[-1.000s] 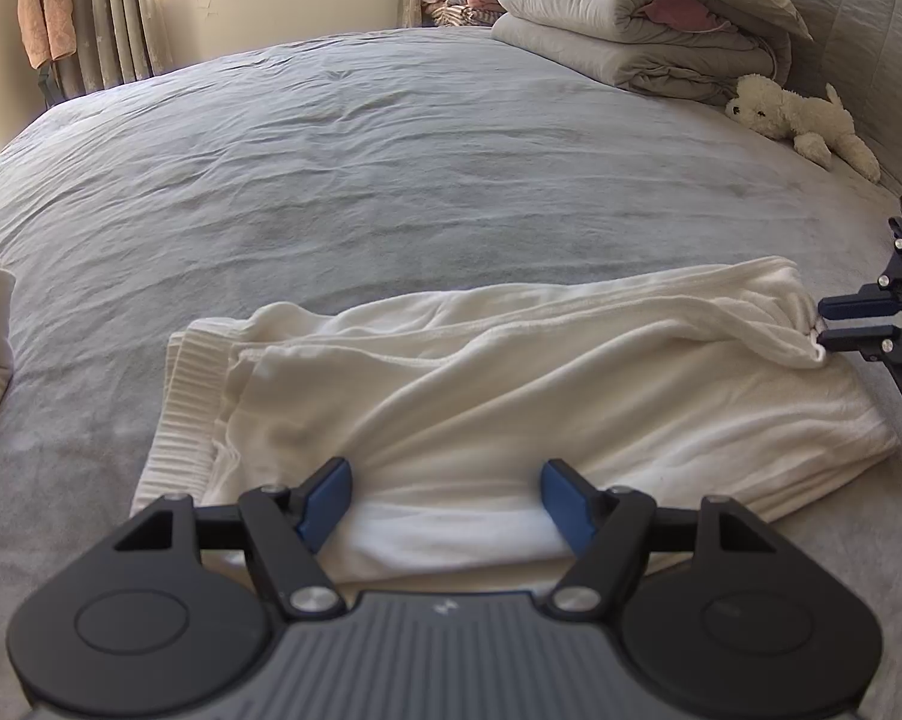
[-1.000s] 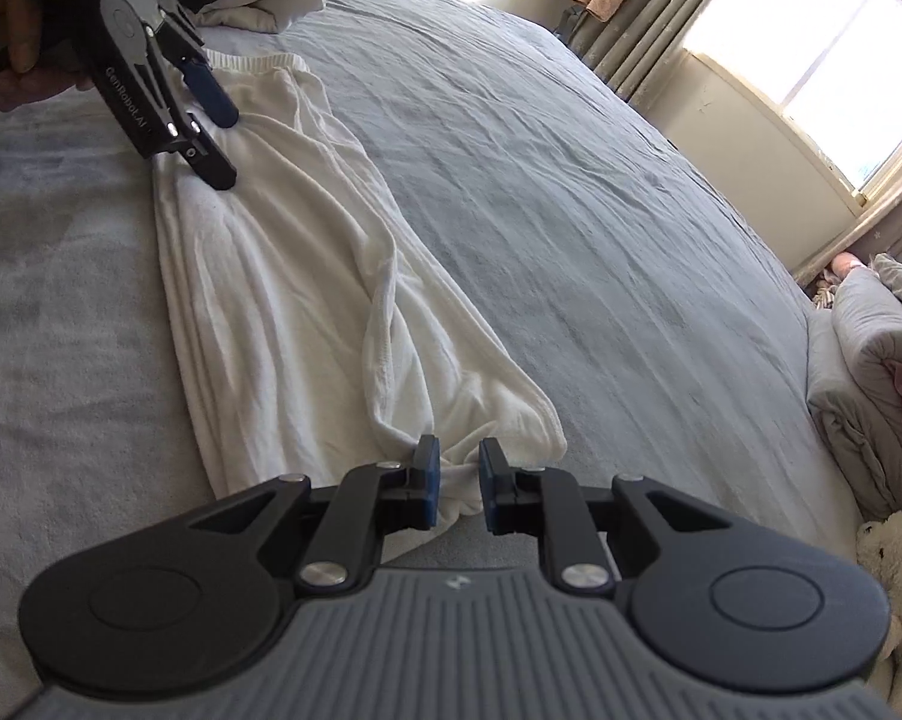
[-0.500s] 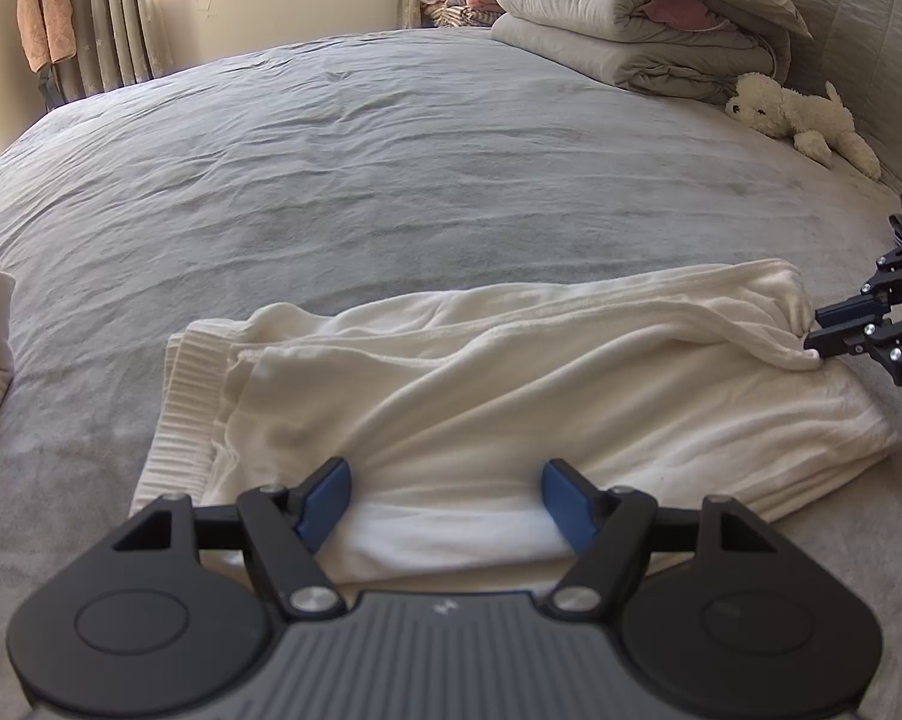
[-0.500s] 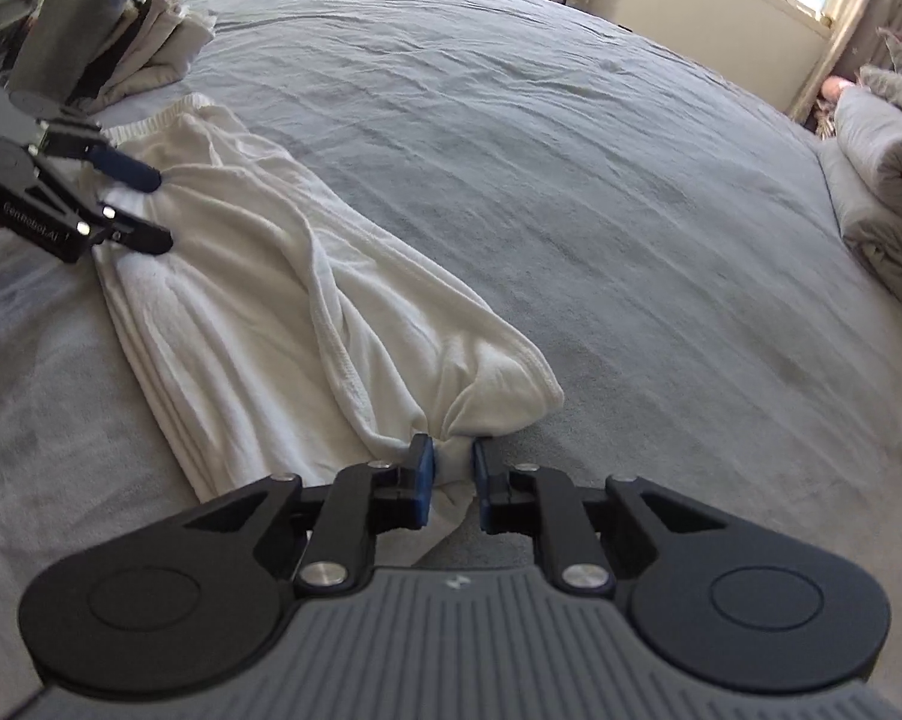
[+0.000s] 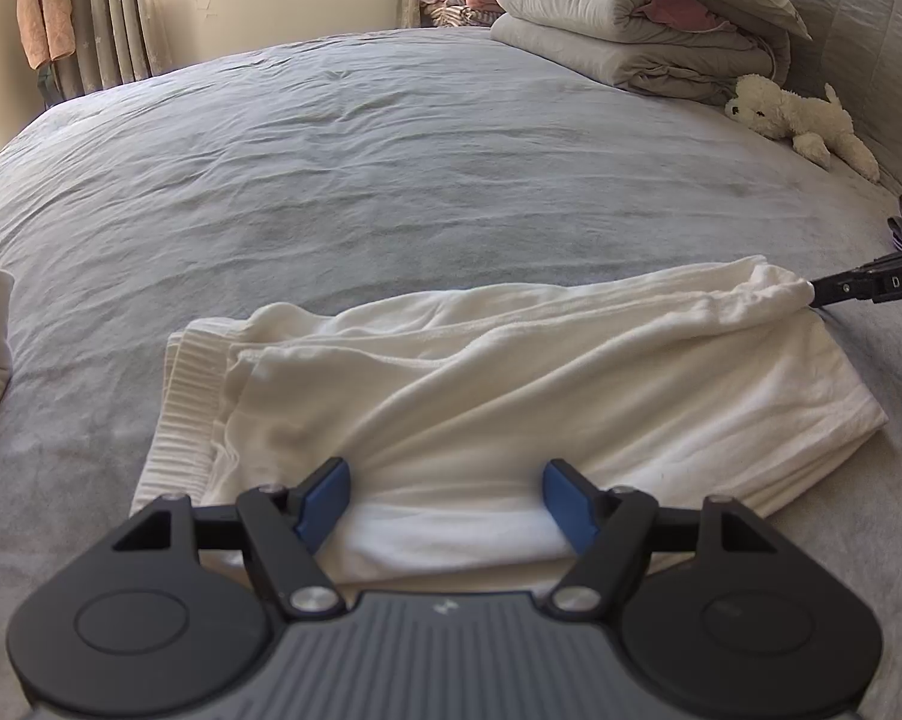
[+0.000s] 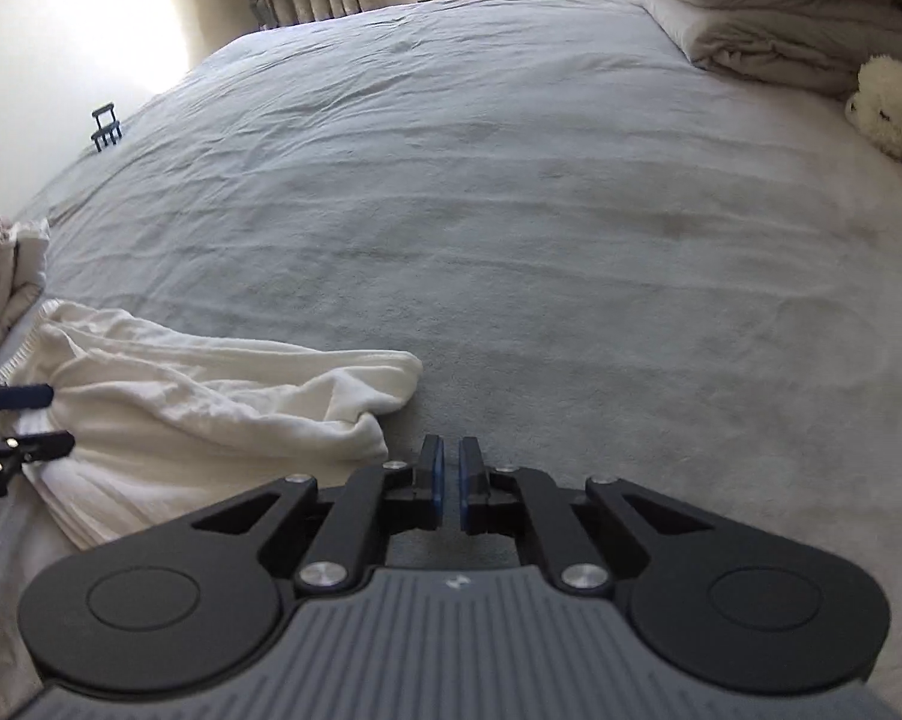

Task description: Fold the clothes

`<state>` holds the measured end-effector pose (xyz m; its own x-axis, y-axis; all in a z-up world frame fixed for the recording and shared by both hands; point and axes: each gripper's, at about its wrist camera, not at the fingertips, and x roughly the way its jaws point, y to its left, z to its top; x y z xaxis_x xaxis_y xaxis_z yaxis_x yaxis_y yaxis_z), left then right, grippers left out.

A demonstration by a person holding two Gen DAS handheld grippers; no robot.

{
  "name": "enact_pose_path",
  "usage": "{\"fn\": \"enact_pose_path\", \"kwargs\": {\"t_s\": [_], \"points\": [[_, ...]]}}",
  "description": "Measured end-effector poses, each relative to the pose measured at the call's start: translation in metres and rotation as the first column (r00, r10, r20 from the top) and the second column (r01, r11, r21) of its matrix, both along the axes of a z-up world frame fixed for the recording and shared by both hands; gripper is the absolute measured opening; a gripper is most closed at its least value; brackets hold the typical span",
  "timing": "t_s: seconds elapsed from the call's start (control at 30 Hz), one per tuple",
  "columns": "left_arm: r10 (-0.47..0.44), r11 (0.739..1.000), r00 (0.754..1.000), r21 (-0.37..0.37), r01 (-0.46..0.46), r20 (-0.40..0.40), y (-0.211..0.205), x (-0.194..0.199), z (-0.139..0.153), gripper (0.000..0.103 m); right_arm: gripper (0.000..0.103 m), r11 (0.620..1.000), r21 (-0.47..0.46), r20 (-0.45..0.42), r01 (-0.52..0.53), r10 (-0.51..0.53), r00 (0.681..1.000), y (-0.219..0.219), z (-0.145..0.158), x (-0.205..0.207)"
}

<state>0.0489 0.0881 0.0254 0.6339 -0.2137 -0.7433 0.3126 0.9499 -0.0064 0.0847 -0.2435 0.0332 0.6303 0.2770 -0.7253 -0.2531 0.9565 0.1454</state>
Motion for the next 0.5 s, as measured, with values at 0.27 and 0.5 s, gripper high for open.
{"fn": "enact_pose_path", "kwargs": {"t_s": [0.27, 0.5], "points": [[0.005, 1.0, 1.0, 0.0, -0.005, -0.001, -0.001, 0.0, 0.0, 0.073, 0.055, 0.977, -0.102, 0.143, -0.185, 0.199, 0.97, 0.033, 0.008, -0.015], [0.051, 0.997, 0.999, -0.05, -0.051, 0.001, 0.009, 0.008, 0.005, 0.073, 0.021, 0.968, -0.16, 0.105, -0.196, 0.214, 0.971, 0.053, -0.008, -0.007]]}}
